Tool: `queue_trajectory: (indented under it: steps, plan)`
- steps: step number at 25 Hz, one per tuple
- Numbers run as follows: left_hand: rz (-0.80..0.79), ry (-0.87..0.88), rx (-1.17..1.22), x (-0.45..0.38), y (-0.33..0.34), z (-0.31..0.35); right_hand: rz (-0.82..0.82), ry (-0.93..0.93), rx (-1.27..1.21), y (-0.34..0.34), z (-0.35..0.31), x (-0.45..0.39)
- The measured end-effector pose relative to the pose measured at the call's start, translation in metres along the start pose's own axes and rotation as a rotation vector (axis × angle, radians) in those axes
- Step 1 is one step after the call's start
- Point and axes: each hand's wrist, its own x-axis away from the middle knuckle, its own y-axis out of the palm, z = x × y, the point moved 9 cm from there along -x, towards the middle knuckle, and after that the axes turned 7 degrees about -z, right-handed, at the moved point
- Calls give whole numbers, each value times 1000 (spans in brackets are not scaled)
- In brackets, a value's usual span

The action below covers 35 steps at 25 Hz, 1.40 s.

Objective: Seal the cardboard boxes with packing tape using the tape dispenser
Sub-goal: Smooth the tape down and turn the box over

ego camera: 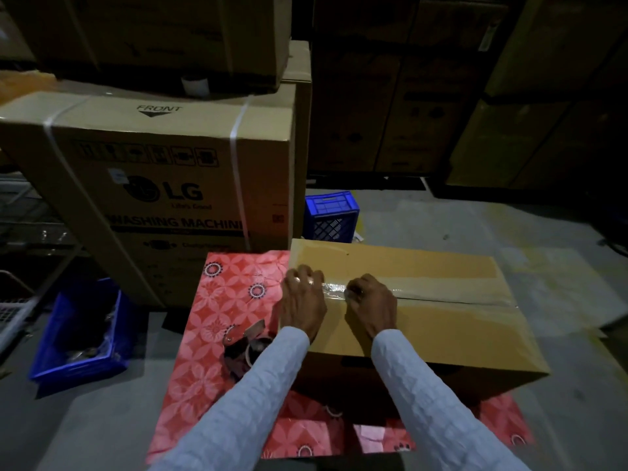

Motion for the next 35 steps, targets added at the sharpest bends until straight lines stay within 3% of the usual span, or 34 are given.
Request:
queue_trajectory:
  steps: [2, 6, 11, 15, 18, 21, 25, 30, 35]
  plan:
    - [-61, 161, -54, -6, 9, 16, -59, -38, 34, 15, 0, -4]
    - [-112, 175, 26, -18, 10, 12, -147, -146, -138, 10, 15, -14]
    - [-143, 254, 161, -16, 13, 48, -148, -130, -228, 12, 44, -8]
    - [-146, 184, 241, -23, 22, 44, -258, -164, -267, -2, 58, -22]
    - [-111, 239, 149, -21, 17, 67, -167, -182, -205, -6, 68, -16]
    - [-190, 310, 167, -11, 36, 95, -191, -223, -200, 0, 63, -9]
    - [-204, 245, 279, -18, 43, 85, -179, -150, -196, -25, 96, -14]
    - [-190, 414, 57, -22, 51, 126, -234, -201, -126, -23, 84, -7]
    - [-155, 412, 41, -26, 66, 119, -190, -150, -179, -31, 112, -1]
